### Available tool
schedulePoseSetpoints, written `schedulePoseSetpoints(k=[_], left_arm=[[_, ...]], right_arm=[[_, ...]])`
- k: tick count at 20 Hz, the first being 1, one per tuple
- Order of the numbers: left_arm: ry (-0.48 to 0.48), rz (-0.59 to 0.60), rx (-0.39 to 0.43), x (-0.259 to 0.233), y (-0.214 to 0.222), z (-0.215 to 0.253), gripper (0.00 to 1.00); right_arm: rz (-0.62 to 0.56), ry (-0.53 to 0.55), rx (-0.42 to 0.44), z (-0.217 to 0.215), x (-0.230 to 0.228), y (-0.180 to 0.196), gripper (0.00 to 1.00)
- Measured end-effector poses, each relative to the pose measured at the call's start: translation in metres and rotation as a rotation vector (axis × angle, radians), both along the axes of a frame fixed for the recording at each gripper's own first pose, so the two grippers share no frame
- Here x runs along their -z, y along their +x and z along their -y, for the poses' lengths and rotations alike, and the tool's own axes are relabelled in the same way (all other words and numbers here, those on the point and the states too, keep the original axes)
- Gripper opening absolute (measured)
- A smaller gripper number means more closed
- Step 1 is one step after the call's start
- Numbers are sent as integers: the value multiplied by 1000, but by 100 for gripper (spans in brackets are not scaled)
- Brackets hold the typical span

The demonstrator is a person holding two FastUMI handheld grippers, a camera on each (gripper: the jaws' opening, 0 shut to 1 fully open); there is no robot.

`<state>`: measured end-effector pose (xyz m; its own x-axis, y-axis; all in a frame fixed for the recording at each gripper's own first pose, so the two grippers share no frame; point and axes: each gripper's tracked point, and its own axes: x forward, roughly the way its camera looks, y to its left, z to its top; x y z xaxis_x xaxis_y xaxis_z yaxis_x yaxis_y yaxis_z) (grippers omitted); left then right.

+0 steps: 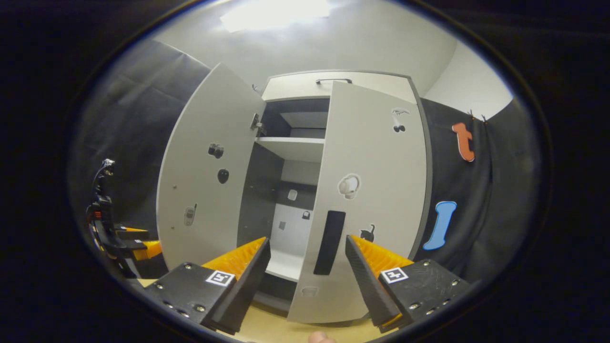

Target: Grasp the bottle in the cabinet with the left hand and place it on the coaster, then close the right door with the right hand and the left door with the left hand.

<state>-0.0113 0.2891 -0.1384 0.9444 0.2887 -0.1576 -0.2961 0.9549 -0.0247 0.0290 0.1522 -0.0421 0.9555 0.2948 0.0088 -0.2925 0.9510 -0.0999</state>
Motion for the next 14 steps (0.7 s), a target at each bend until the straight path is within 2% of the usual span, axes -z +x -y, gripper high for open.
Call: schedulePoseSetpoints(k=[1,2,5,6,7,9,11,13,14], left_arm=[[-2,2,3,0,0,1,90],[-6,3,11,0,0,3,94],[-16,0,38,2,2,14,94],[-15,1,43,2,2,16,94],[-14,1,48,1,2,19,94],[-18,0,60,3,3,24,90],[-28,-1,80,3,5,33,90],[-36,-3,101,5,7,42,90],[-33,-4,110,5,8,45,94]], right_arm=[[-3,-1,-6,-1,1,1,92],[-3,-2,-10,-3,2,1,96],[-7,-4,-22,-6,4,0,96],[-8,-4,-22,-5,4,0,92],[-9,-3,-23,-5,4,0,96],[-13,-1,-19,-3,6,0,96],[-14,-2,-12,-1,7,0,92],[-16,-3,-5,2,8,-2,92],[-17,-2,-2,4,9,-2,96]])
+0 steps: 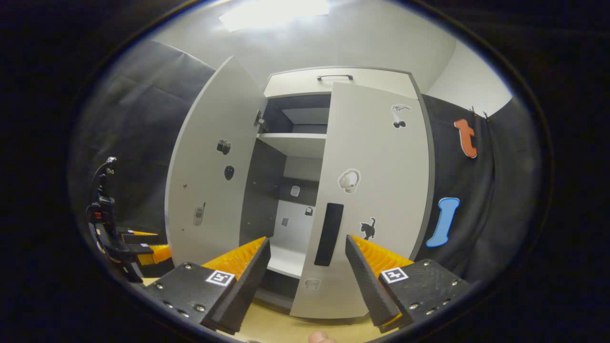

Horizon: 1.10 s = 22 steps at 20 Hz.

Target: Grasp the bottle in the cabinet with the left hand and place it on the coaster, then close the right door with the right hand and the left door with the left hand.

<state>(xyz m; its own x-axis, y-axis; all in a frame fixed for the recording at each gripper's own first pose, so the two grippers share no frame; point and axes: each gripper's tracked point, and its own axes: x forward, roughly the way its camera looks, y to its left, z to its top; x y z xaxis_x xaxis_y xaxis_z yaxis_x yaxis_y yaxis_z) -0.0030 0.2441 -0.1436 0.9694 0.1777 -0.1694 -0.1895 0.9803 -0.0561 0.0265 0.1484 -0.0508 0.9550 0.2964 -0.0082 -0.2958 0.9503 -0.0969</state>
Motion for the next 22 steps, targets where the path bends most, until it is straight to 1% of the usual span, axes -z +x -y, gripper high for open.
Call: schedulePoseSetpoints(k=[2,3,8,9,10,11,12,13,17,18,19,20,22], left_arm=[[15,-3,14,0,2,6,94],[20,-2,20,-1,2,7,90],[1,-4,35,2,4,16,89],[-2,-4,37,2,5,18,94],[-2,-5,40,3,6,20,90],[-1,-5,44,2,6,22,94],[0,-6,48,3,7,24,94],[1,-6,53,3,8,27,90],[-1,-8,69,4,11,35,90],[-2,-8,72,4,11,37,90],[-4,-9,75,5,12,38,90],[-6,-9,78,5,13,40,90],[-8,-10,84,6,14,42,90]], right_arm=[[3,0,8,4,-1,-1,96],[6,-1,12,6,-1,-1,96],[0,4,25,12,1,-1,96],[0,5,27,13,2,-3,96],[0,4,28,13,2,-3,96],[-3,2,27,13,4,-3,96],[-4,0,28,13,4,-4,96],[-5,-2,29,14,5,-4,96],[-1,2,40,20,4,-4,96],[-2,4,44,21,4,-3,99],[-5,5,47,23,4,-2,99],[-7,5,49,25,4,-2,96],[-9,6,54,28,5,0,96]])
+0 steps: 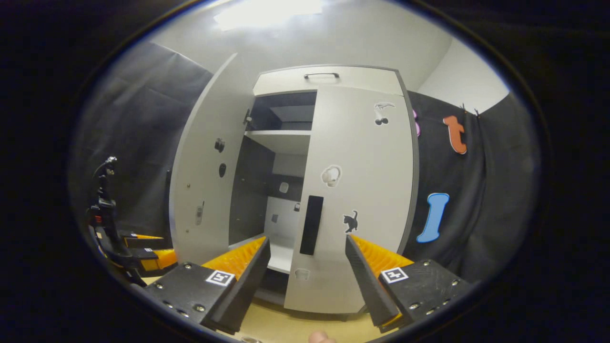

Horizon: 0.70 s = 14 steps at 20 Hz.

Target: Grasp the bottle in the cabinet with the left hand and place it on the coaster, then close the right door with the right hand and the left door with the left hand.

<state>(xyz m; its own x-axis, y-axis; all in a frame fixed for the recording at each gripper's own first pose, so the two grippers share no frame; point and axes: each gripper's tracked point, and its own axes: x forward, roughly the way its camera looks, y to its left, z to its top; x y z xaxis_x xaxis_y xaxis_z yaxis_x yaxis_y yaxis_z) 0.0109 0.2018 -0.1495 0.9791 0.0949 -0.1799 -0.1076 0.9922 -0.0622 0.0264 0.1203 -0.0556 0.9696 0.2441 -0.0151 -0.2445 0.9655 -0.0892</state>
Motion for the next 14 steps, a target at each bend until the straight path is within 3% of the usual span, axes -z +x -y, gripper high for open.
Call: schedulePoseSetpoints(k=[8,9,10,11,14], left_arm=[[-19,0,17,2,3,7,90],[-20,-1,18,1,3,8,94],[-21,-1,20,2,4,9,89],[-20,-2,23,2,5,9,94],[-24,-3,32,3,7,14,90]], right_arm=[[2,1,11,6,1,2,96],[1,1,12,6,1,3,96],[1,1,13,6,1,4,96],[1,2,12,6,1,4,96],[-1,3,12,6,2,5,96]])
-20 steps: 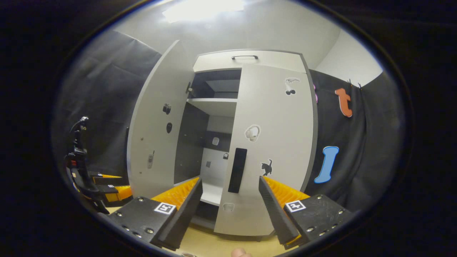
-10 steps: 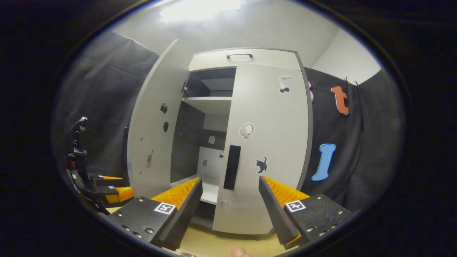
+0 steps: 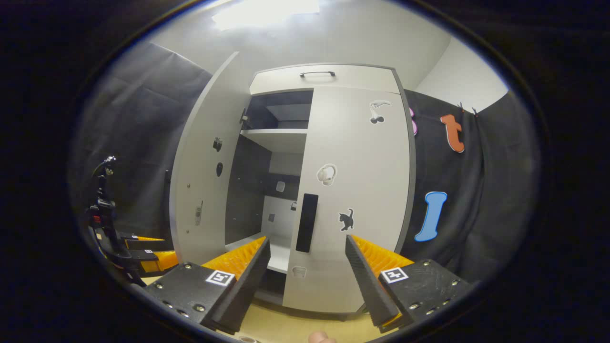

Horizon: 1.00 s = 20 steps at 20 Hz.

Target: Grasp the bottle in the cabinet with the left hand and place it on the coaster, then close the right door with the right hand and the left door with the left hand.

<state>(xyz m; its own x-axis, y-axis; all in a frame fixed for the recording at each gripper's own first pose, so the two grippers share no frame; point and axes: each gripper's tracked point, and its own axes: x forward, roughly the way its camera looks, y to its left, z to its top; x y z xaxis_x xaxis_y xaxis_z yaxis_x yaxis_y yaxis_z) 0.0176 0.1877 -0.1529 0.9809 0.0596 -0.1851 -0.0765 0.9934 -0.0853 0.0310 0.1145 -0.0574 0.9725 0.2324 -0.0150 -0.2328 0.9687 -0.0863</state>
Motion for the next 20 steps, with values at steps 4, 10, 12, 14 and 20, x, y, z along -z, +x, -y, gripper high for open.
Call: schedulePoseSetpoints(k=[4,10,12,14,20], left_arm=[[5,-15,11,5,3,6,94],[0,-22,32,9,9,15,94],[1,-23,40,9,11,19,94],[3,-23,47,10,14,22,94],[-18,-23,67,12,21,31,94]], right_arm=[[0,-2,3,1,1,0,96],[-6,-5,22,10,3,2,96],[-6,-4,28,13,3,2,96],[-7,-6,33,15,4,3,96],[-8,-9,50,23,4,6,96]])
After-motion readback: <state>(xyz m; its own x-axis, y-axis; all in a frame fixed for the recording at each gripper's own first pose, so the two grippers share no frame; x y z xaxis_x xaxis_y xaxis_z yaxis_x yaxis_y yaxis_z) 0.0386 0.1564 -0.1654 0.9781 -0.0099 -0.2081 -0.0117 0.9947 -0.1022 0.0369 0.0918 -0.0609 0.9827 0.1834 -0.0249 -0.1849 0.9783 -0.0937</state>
